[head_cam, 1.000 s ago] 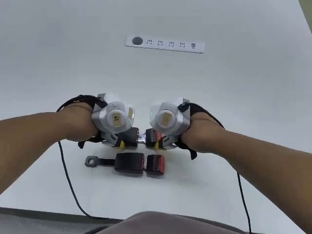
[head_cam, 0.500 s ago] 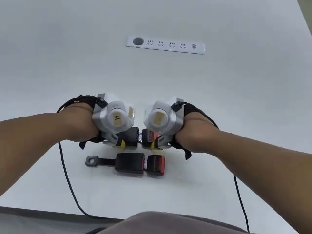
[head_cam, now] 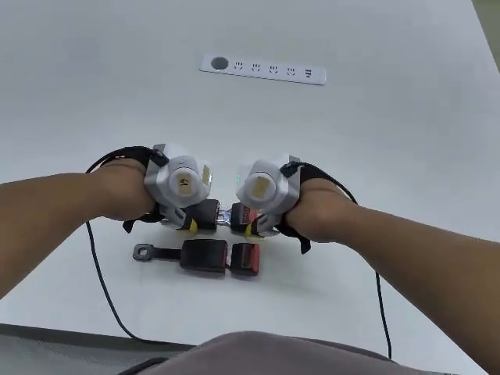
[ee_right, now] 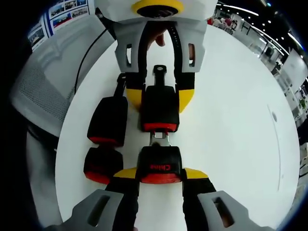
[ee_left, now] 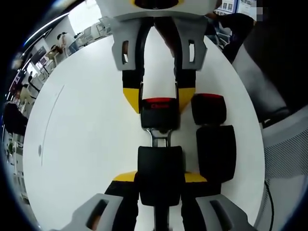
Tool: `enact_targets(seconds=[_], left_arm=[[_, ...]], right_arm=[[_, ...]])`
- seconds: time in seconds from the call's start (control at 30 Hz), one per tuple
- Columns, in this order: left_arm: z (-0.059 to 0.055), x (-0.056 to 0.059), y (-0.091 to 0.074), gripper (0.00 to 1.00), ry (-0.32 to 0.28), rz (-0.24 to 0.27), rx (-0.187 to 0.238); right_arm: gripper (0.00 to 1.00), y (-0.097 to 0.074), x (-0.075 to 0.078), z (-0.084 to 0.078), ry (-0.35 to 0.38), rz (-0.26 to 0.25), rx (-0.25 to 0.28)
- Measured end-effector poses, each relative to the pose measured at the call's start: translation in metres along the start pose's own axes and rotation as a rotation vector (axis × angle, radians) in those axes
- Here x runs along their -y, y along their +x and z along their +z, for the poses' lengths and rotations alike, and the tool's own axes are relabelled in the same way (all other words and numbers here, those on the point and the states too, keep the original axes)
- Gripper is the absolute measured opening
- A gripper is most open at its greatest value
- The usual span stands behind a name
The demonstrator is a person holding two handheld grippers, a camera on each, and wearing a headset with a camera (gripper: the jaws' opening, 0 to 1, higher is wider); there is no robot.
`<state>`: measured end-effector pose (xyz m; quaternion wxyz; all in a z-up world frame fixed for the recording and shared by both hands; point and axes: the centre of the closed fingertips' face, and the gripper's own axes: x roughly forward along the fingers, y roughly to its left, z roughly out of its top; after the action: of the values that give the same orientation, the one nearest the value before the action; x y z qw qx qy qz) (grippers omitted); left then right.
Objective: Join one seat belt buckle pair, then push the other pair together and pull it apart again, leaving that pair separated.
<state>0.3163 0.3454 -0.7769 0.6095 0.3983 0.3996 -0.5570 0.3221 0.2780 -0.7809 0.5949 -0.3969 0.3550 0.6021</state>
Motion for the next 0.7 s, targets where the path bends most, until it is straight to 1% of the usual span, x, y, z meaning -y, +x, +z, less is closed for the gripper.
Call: enact_targets(seconds=[0.07,0.13,0.33,0.43,0.5,0.57,0.67,0.7], left_arm=[[0.000,0.000,0.000,0.34,-0.011,0.004,-0.005],[0.000,0.000,-0.001,0.34,-0.012,0.006,-0.006],[-0.001,0.000,0.000,0.34,-0.013,-0.002,-0.008],[-0.002,0.000,0.001,0.35,-0.004,-0.002,-0.011],[-0.002,0.000,0.000,0.35,-0.002,0.002,-0.014],[-0.003,-0.001,0.001,0.35,-0.007,0.004,-0.019],[-0.003,-0.002,0.001,0.35,-0.017,0.005,-0.024],[-0.003,-0.002,0.001,0.35,-0.016,0.005,-0.025]], right_arm=[[0.31,-0.002,-0.001,-0.004,0.003,-0.002,0.002],[0.31,-0.004,0.000,-0.014,0.008,-0.011,-0.007],[0.32,-0.021,0.003,-0.048,0.047,-0.033,-0.032],[0.32,-0.028,0.002,-0.063,0.062,-0.038,-0.043],[0.32,-0.035,-0.003,-0.075,0.073,-0.038,-0.053],[0.32,-0.040,-0.003,-0.088,0.104,-0.031,-0.063],[0.32,-0.046,-0.005,-0.100,0.109,-0.031,-0.065],[0.32,-0.049,-0.005,-0.105,0.109,-0.035,-0.075]])
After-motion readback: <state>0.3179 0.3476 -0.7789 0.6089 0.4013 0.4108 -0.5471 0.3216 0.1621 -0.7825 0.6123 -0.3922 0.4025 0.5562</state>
